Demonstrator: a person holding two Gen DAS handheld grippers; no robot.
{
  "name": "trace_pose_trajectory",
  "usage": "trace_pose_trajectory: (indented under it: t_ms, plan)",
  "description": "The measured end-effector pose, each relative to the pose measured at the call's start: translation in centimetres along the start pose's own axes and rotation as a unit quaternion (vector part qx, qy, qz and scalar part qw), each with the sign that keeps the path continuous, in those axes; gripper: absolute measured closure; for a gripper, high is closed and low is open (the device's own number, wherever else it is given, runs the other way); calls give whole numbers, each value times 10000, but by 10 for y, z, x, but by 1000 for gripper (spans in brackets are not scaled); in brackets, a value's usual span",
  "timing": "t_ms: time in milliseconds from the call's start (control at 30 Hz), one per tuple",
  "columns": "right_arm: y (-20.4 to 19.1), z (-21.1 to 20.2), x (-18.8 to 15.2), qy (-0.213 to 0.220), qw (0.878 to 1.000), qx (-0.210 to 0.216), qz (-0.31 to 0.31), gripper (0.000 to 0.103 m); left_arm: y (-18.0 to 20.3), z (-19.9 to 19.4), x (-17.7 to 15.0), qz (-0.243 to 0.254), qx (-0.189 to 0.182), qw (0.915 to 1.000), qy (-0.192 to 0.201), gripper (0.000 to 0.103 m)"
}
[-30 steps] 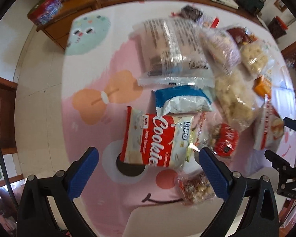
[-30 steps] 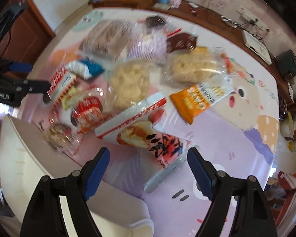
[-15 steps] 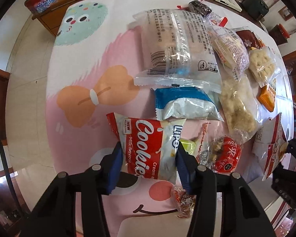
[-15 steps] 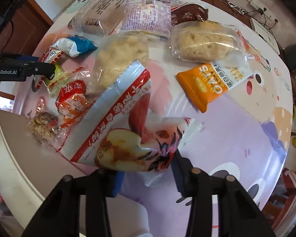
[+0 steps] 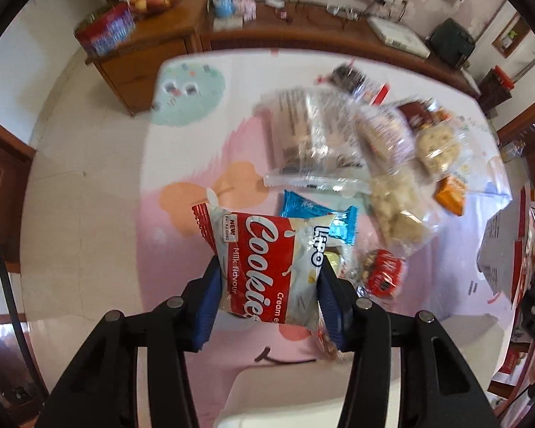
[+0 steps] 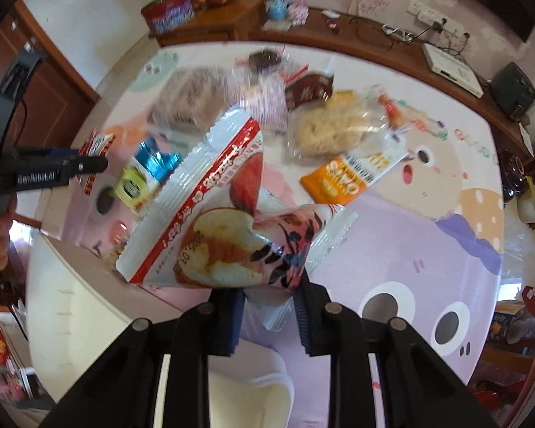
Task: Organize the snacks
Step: 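Carry both snacks over the white tray and open both tools to drop them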
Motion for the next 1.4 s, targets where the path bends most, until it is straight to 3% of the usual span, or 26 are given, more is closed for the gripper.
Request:
trace_pose_trajectory:
  t_ms: [200, 367, 500, 667, 933, 1133, 1200, 1267, 1400]
  plan:
    - [-18, -57, 6, 548, 9979, -75, 324, 78, -5, -87, -26, 404, -49, 9959, 803, 55]
    - [-53, -100, -4, 948, 9947, -46, 385, 78, 2, -139, -59, 549, -261, 9916, 1144, 54]
    - [-79, -123, -20, 1069, 9934, -102, 409, 78, 7, -157, -84, 654, -250, 9882, 1362, 54]
    - [-105, -124, -49, 953, 9943, -212, 422, 78, 9, -151, -113, 830, -179, 9863, 1417, 54]
    - [-129, -89, -97, 344, 9982, -220, 437, 78, 10, -102, -159, 1114, -124, 9907, 773, 54]
    - [-136, -65, -118, -6, 9983, -230, 540, 77, 4, -70, -181, 993, -179, 9948, 127, 53]
    - [-136, -60, -123, -145, 9979, -219, 587, 76, 3, -65, -185, 995, -204, 9948, -11, 44]
    - [-138, -55, -129, -277, 9977, -283, 545, 75, 3, -63, -188, 991, -229, 9948, -61, 23]
    - [-141, -53, -135, -403, 9970, -386, 545, 66, 1, -70, -186, 1021, -237, 9945, 42, 18]
Point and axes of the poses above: each gripper's, at about its wrist camera, not at the fingertips, and z roughly the way its jaws point, y to its right, x to its top, the point moved 7 cm from there along z, roughly the way its jaws point, and after that the axes turned 11 degrees about -z, right-handed, at the moved point
